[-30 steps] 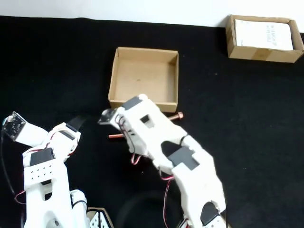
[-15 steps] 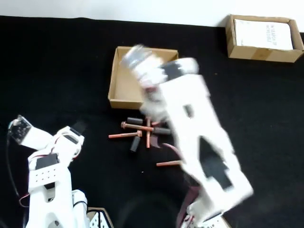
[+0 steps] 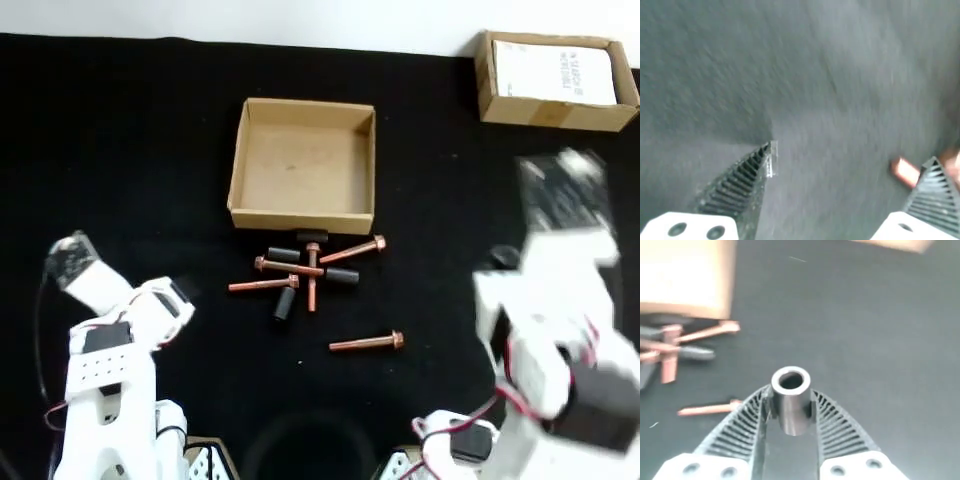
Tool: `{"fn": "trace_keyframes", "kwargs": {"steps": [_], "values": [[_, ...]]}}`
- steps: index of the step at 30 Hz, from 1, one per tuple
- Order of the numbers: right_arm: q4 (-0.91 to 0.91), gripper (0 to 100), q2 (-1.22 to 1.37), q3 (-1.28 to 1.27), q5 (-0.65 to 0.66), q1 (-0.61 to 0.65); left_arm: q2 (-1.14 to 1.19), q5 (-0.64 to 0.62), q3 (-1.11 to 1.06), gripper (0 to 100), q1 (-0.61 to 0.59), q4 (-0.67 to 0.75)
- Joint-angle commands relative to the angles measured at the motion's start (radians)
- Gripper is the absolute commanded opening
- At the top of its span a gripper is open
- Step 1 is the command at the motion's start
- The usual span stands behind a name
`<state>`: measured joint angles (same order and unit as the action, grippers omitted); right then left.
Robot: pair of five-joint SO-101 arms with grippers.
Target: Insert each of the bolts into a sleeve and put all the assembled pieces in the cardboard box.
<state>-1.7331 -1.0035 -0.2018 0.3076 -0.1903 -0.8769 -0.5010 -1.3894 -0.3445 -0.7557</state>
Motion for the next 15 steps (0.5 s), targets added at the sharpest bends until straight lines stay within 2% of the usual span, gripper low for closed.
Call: {"fn": "trace_keyframes", "kwargs": {"steps": [1, 3, 6, 11, 15], "values": [[0.154, 0.8, -0.165, -0.22, -0.021, -0.39, 0.005, 0.054, 0.156, 42, 0.076, -0.239], [0.306, 0.8, -0.231, -0.366, -0.055, -0.568, 0.005, 0.117, 0.254, 42, 0.113, -0.358], [0.515, 0.8, -0.32, -0.57, -0.066, -0.745, 0.005, 0.186, 0.429, 42, 0.196, -0.537], [0.799, 0.8, -0.467, -0.839, -0.063, -0.96, 0.007, 0.299, 0.687, 42, 0.429, -0.858], [1.052, 0.8, -0.591, -1.041, -0.06, -1.093, 0.007, 0.361, 0.805, 42, 0.613, -0.961]]}}
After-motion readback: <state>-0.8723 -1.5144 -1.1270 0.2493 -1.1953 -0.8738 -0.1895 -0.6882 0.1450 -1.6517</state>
